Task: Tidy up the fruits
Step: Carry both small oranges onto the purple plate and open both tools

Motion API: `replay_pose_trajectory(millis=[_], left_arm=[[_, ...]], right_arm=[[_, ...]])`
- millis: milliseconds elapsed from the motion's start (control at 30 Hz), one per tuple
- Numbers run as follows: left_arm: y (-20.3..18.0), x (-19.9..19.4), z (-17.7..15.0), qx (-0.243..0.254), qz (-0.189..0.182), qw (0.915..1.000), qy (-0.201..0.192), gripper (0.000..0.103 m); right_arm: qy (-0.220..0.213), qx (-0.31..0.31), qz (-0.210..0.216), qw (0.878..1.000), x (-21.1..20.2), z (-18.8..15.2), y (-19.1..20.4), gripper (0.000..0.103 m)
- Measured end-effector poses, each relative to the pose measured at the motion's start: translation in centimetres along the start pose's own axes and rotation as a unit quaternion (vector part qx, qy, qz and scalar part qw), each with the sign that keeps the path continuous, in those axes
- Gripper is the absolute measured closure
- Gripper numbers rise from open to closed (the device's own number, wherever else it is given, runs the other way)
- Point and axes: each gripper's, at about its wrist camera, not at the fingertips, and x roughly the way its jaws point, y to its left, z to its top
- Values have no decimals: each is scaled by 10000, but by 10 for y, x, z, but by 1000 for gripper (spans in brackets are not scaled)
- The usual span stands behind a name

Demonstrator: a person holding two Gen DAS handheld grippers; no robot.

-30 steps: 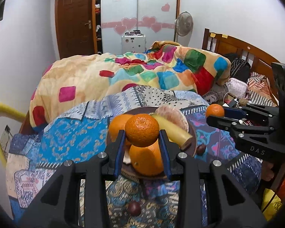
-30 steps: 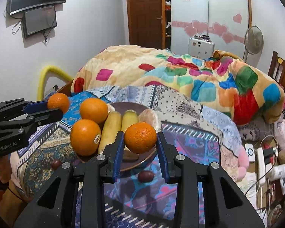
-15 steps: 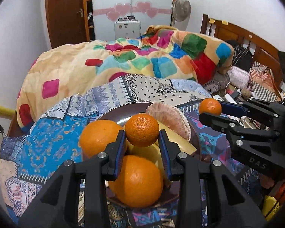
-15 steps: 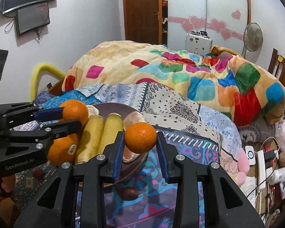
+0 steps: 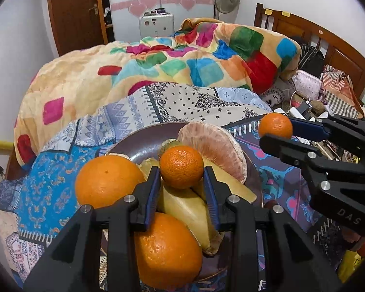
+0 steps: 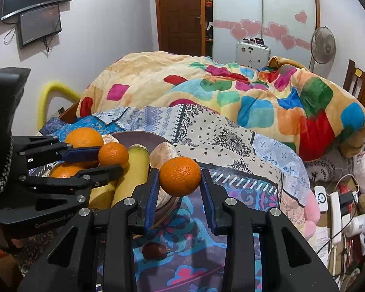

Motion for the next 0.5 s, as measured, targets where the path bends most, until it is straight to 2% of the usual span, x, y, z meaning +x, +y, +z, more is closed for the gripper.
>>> replay_pose_trajectory(millis=[100,200,500], left_arm=[[1,-2,0,-39,-52,10000,-17,63],[-1,-8,0,-3,-30,9999,-113,52],[20,-48,-5,-351,-60,9980,-527,52]], right_arm=[[13,-3,14,10000,1,1,0,72],[12,-20,10,10000,0,0,0,72],[-2,-112,127,9999,-3,1,13,72]])
